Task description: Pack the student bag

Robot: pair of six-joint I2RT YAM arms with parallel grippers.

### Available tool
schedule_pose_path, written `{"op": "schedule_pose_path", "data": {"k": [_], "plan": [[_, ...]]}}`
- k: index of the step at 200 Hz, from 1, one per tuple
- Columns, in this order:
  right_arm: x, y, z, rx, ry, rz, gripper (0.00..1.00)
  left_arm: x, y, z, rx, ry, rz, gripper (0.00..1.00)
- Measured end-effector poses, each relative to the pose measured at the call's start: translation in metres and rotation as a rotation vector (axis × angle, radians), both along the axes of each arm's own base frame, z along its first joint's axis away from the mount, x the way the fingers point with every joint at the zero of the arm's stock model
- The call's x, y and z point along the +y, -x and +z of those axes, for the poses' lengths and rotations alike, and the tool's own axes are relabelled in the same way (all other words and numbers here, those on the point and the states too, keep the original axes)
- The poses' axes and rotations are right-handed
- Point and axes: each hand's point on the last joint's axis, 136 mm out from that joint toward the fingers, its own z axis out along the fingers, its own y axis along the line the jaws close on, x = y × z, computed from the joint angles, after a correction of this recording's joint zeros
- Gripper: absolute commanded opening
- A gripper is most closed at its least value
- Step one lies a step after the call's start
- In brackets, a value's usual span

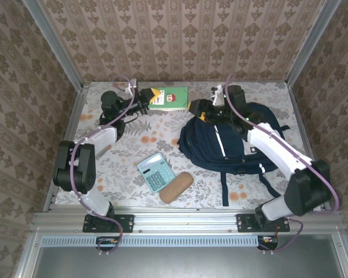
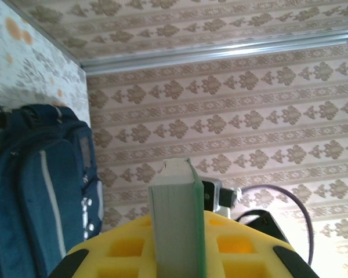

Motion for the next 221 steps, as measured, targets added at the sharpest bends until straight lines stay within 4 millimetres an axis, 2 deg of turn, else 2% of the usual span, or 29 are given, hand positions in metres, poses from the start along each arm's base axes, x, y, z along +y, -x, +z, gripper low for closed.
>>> {"op": "schedule_pose_path", "data": {"k": [26, 46, 64, 99, 137, 176, 193, 201, 221], "plan": [[-0.043, 0.016, -0.040, 0.057, 0.303, -0.093, 0.61, 0.013, 0.006, 0.006, -0.045, -0.075, 0.037, 0.00], [-0.061, 0.032, -0.071, 0.106, 0.518, -0.088, 0.61, 0.014, 0.011, 0.002, -0.060, -0.143, 0.035, 0.00], [-0.062, 0.041, -0.089, 0.129, 0.675, -0.041, 0.61, 0.014, 0.013, -0.005, -0.061, -0.203, 0.030, 0.00], [-0.055, 0.042, -0.121, 0.152, 0.876, 0.041, 0.61, 0.017, 0.015, -0.026, -0.026, -0.278, 0.026, 0.00], [-0.055, 0.032, -0.138, 0.164, 1.008, 0.065, 0.58, 0.019, 0.018, -0.036, -0.010, -0.314, 0.024, 0.00], [-0.061, 0.027, -0.156, 0.182, 1.097, 0.086, 0.41, 0.021, 0.025, -0.033, -0.024, -0.330, 0.024, 0.00], [-0.059, 0.027, -0.160, 0.184, 1.106, 0.099, 0.10, 0.021, 0.027, -0.031, -0.032, -0.333, 0.025, 0.00], [-0.056, 0.027, -0.161, 0.177, 1.107, 0.108, 0.00, 0.021, 0.027, -0.032, -0.033, -0.334, 0.026, 0.00], [-0.054, 0.027, -0.158, 0.171, 1.112, 0.107, 0.00, 0.022, 0.026, -0.035, -0.027, -0.341, 0.031, 0.00]]}}
